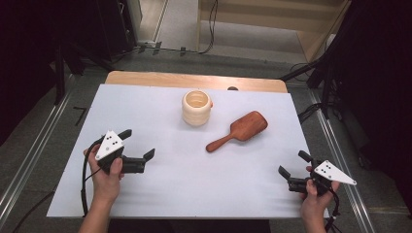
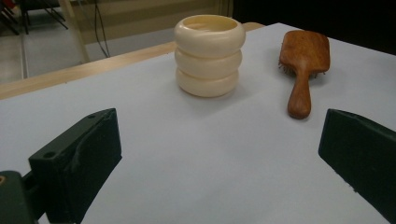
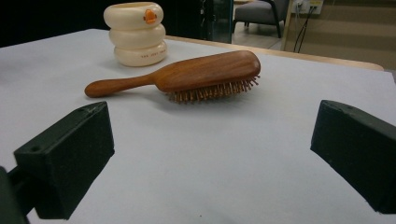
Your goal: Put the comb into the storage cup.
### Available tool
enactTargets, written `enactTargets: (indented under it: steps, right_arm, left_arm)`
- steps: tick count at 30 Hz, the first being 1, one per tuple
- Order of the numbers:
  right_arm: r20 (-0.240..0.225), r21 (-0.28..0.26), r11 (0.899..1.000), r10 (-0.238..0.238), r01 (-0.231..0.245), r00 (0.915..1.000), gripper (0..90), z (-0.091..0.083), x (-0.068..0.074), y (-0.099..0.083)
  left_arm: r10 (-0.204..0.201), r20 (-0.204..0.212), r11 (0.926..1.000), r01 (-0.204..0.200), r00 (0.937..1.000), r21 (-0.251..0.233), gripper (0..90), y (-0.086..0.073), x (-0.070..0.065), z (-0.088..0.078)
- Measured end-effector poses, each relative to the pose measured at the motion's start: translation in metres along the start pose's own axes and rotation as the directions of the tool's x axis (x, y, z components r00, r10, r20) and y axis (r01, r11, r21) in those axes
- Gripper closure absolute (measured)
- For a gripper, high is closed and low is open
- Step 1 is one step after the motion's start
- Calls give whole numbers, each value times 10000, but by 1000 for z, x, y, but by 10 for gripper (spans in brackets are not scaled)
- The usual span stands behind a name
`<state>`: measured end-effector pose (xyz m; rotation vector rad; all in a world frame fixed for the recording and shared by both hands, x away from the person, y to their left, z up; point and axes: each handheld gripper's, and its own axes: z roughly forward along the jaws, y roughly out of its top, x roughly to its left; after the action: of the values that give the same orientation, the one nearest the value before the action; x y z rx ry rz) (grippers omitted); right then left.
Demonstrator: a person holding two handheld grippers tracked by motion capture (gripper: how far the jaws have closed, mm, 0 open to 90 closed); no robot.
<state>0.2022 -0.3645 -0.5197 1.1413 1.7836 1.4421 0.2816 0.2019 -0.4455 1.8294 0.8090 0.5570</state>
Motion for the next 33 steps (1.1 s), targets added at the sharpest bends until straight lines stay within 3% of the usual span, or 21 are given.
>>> enactTargets:
  steps: [8,17,33]
  right_arm:
    - [-16,17,10000,35,-35,10000,0,0,0,0]
    - [-15,42,10000,-33,33,10000,0,1,0,0]
    - [-19,117,9999,-123,123,9999,0,2,1,0]
  left_arm:
    - [124,555,9997,-134,9984,180,0,8,-7,18]
    - [275,909,9991,-304,9955,309,0,20,-19,40]
    - [637,1617,9954,-743,9848,603,0,35,-42,80]
